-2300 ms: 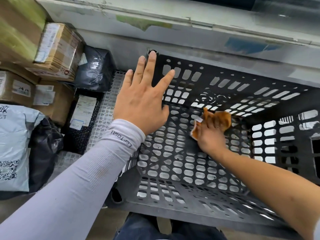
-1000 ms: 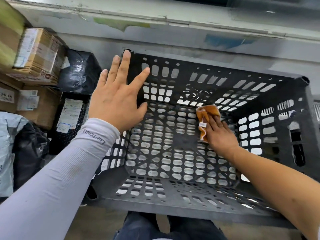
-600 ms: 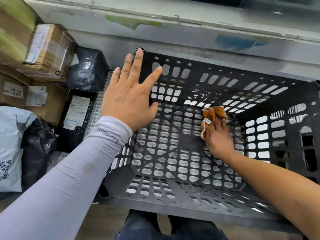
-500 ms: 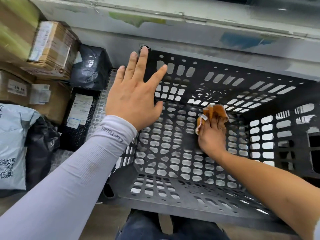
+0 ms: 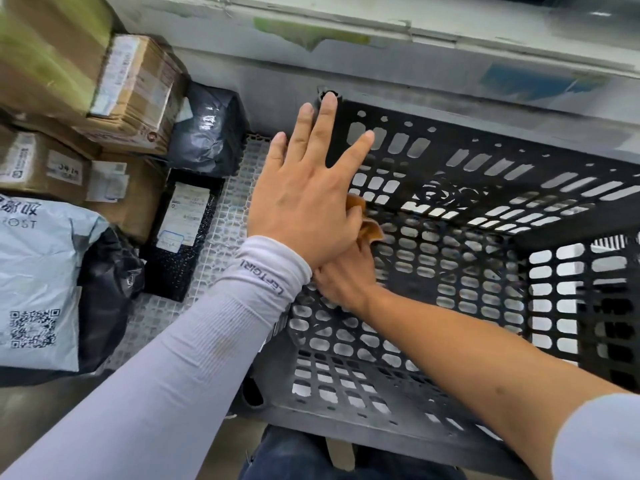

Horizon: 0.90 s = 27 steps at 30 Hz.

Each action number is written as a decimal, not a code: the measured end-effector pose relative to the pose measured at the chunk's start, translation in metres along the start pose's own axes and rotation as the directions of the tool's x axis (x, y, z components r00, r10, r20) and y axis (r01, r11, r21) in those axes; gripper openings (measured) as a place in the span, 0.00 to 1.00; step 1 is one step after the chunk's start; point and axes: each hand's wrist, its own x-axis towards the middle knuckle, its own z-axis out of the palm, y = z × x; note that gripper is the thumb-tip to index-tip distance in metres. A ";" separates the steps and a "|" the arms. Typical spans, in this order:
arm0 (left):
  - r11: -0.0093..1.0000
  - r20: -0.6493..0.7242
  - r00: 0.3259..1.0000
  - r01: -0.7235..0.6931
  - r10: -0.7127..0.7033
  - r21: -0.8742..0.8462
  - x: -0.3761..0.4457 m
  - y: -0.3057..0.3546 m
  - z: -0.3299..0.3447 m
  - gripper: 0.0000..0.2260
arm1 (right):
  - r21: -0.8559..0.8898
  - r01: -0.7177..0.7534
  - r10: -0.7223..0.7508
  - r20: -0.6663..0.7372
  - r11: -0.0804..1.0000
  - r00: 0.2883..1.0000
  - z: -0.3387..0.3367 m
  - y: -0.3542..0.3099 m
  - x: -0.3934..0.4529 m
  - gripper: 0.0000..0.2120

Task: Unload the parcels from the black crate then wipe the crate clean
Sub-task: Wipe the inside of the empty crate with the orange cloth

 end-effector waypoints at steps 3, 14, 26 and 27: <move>1.000 -0.006 1.000 -0.001 0.001 -0.006 0.000 0.000 0.001 0.37 | -0.053 -0.050 0.050 0.002 0.997 0.999 -0.003 0.014 0.005 0.34; 1.000 -0.024 1.000 0.003 -0.002 0.028 0.001 0.001 0.004 0.38 | 0.083 -0.058 0.052 0.074 0.995 0.996 -0.005 0.047 0.003 0.37; 0.998 -0.023 1.000 0.012 -0.010 0.067 0.002 0.001 0.004 0.39 | -0.057 -0.041 0.046 0.081 0.998 0.996 -0.004 0.138 -0.044 0.33; 0.997 -0.021 1.000 0.012 -0.011 0.072 0.002 0.001 0.004 0.39 | -0.081 -0.051 0.058 0.084 0.995 0.995 -0.005 0.147 -0.050 0.32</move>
